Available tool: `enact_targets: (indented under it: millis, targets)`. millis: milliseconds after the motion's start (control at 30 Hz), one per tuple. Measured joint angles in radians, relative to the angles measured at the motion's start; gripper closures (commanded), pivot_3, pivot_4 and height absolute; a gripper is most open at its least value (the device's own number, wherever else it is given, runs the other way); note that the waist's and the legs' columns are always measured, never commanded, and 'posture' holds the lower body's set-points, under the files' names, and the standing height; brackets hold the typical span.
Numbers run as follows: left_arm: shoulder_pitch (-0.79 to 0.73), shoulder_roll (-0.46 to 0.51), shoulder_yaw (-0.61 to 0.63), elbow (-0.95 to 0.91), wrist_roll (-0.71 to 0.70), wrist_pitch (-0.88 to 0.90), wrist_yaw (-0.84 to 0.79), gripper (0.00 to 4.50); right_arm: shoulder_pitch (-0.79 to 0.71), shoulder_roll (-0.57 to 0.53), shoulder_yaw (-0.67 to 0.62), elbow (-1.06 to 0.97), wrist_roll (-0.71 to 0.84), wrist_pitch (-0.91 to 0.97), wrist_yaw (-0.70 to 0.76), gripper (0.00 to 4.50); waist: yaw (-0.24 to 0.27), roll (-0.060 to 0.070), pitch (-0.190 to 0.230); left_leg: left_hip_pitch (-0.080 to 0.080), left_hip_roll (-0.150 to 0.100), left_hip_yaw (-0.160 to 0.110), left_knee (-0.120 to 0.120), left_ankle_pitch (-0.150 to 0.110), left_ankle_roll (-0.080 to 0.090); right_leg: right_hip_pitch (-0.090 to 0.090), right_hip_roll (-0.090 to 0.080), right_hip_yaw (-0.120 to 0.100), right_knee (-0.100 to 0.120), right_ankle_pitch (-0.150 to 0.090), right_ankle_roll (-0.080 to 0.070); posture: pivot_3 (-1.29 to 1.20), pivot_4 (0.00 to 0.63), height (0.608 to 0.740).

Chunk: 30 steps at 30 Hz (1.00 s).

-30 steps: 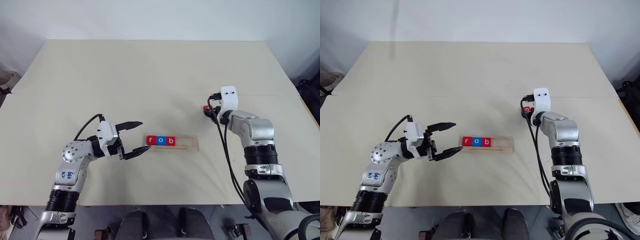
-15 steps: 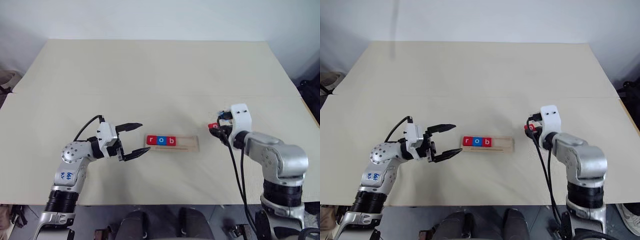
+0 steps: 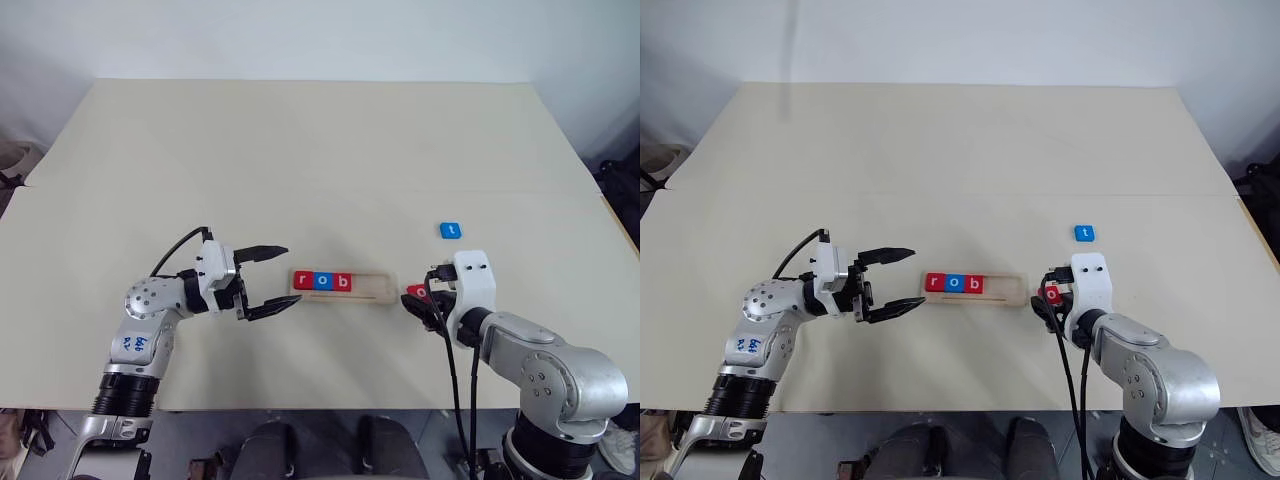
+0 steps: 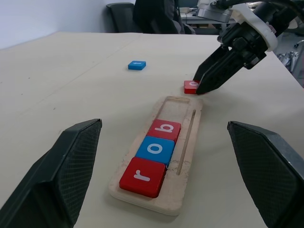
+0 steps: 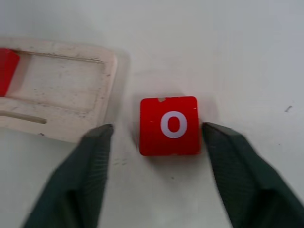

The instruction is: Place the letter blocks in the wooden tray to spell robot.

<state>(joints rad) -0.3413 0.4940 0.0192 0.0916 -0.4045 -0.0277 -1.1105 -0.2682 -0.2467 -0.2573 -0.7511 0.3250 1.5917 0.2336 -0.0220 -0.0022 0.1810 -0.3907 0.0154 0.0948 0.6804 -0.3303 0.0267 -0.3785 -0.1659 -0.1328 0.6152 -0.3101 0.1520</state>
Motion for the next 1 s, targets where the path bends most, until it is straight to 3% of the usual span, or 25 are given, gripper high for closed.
enact_targets:
  millis: [33, 167, 233, 333, 500, 700, 1000]
  targets:
    - [0.001, 0.002, 0.001, 0.000, 0.000, 0.002, -0.001, 0.00, 0.005, -0.038, 0.001, 0.008, 0.009, -0.013, 0.022, 0.04, 0.001, 0.000, 0.000, 0.000, 0.000, 0.000, 0.000, 0.000, 0.000, 0.000, 0.000, 0.000, 0.000, 0.000, 0.000, 0.00, 0.150, 0.740]
    - [0.017, 0.023, 0.007, -0.009, -0.003, 0.007, -0.005, 0.00, 0.059, -0.323, 0.016, 0.084, 0.058, -0.253, 0.248, 0.04, 0.000, 0.000, 0.000, 0.000, -0.001, 0.001, -0.002, -0.001, 0.001, 0.001, 0.000, 0.000, -0.004, 0.000, 0.000, 0.00, 0.150, 0.740]
    - [0.039, 0.032, 0.011, -0.036, -0.012, 0.012, -0.013, 0.00, 0.105, -0.477, 0.040, 0.160, 0.058, -0.474, 0.429, 0.04, -0.001, -0.001, 0.000, 0.001, 0.000, 0.001, -0.003, -0.001, 0.001, 0.001, 0.000, 0.000, -0.005, 0.000, 0.001, 0.00, 0.150, 0.740]
    - [0.045, 0.039, 0.013, -0.082, -0.040, 0.036, -0.028, 0.00, 0.122, -0.580, 0.069, 0.313, 0.045, -0.798, 0.659, 0.04, -0.001, -0.002, 0.001, 0.001, 0.000, 0.001, -0.002, -0.001, 0.001, 0.002, 0.001, 0.000, -0.005, 0.000, 0.001, 0.00, 0.150, 0.740]
    - [0.083, 0.101, 0.019, -0.152, -0.065, 0.063, -0.069, 0.00, 0.001, -0.628, 0.178, 0.680, -0.014, -1.287, 0.969, 0.04, -0.007, -0.002, 0.001, 0.003, 0.000, 0.003, -0.001, 0.000, 0.001, 0.003, 0.001, 0.001, -0.004, 0.000, 0.001, 0.00, 0.150, 0.740]
    - [0.123, 0.133, 0.043, -0.172, -0.078, 0.081, -0.080, 0.00, -0.147, -0.638, 0.320, 0.937, -0.086, -1.550, 1.187, 0.04, 0.003, -0.002, 0.002, 0.002, 0.002, 0.001, 0.001, -0.001, 0.001, 0.004, 0.000, -0.001, -0.004, 0.000, 0.001, 0.00, 0.150, 0.740]
    - [0.152, 0.140, 0.060, -0.200, -0.079, 0.078, -0.071, 0.00, -0.272, -0.529, 0.419, 1.122, -0.169, -1.705, 1.224, 0.04, 0.012, -0.001, 0.002, 0.002, 0.003, 0.001, 0.002, 0.000, 0.001, 0.004, 0.000, -0.001, -0.003, 0.000, 0.001, 0.00, 0.150, 0.740]
